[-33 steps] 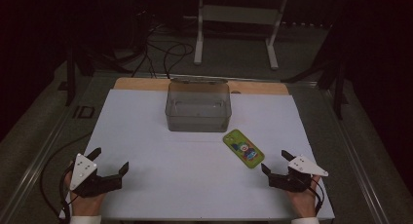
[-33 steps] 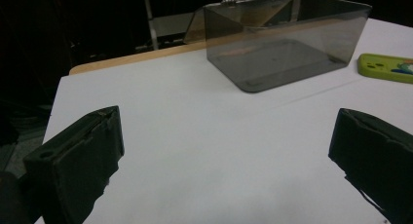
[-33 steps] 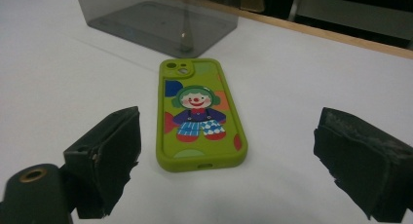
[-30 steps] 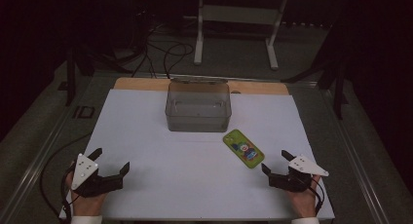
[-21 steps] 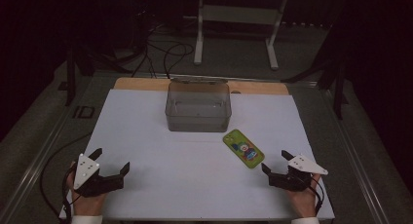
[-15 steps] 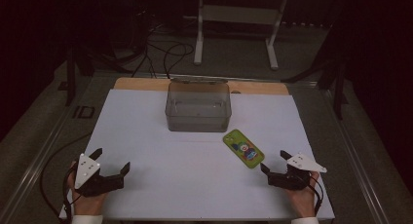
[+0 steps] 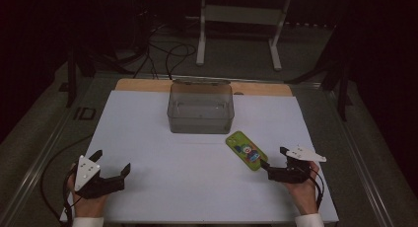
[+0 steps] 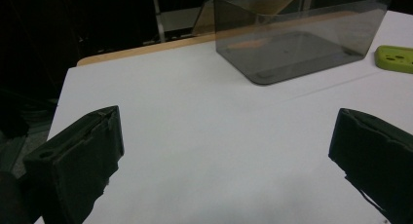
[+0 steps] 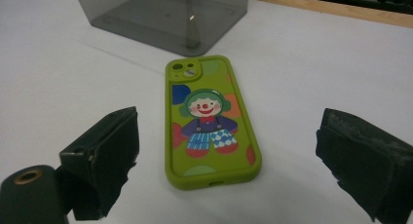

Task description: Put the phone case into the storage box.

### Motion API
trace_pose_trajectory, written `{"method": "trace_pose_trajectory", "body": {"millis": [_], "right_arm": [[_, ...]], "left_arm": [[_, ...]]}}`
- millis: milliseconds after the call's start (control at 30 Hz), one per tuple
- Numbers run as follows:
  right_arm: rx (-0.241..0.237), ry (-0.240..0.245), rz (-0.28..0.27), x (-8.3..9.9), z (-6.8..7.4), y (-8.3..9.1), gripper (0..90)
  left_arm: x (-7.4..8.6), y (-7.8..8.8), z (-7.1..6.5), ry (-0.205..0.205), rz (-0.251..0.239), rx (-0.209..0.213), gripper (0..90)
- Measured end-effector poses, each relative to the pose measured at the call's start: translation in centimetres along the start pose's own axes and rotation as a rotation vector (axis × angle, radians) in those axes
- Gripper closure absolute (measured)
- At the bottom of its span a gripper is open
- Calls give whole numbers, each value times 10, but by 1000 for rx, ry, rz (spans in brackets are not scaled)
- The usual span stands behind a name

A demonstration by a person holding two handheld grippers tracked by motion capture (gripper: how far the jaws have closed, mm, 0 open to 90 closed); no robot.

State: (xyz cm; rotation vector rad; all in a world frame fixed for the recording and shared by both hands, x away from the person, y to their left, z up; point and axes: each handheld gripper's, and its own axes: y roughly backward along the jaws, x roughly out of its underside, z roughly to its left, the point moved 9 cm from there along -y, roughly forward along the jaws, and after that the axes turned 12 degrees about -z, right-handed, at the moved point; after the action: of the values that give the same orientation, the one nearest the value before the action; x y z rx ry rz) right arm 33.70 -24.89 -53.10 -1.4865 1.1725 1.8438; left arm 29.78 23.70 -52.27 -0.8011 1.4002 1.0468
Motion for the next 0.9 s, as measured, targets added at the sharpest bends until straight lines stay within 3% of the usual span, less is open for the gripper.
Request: {"method": "trace_pose_trajectory", "body": {"millis": [400,900], "right_arm": [[-17,1,28,-9,7,-9,82],[-50,65,115,-22,18,-24,81]], "left_arm": [[1,-1,-3,2,0,1,0],[3,-2,-3,6,5,2,0]]}}
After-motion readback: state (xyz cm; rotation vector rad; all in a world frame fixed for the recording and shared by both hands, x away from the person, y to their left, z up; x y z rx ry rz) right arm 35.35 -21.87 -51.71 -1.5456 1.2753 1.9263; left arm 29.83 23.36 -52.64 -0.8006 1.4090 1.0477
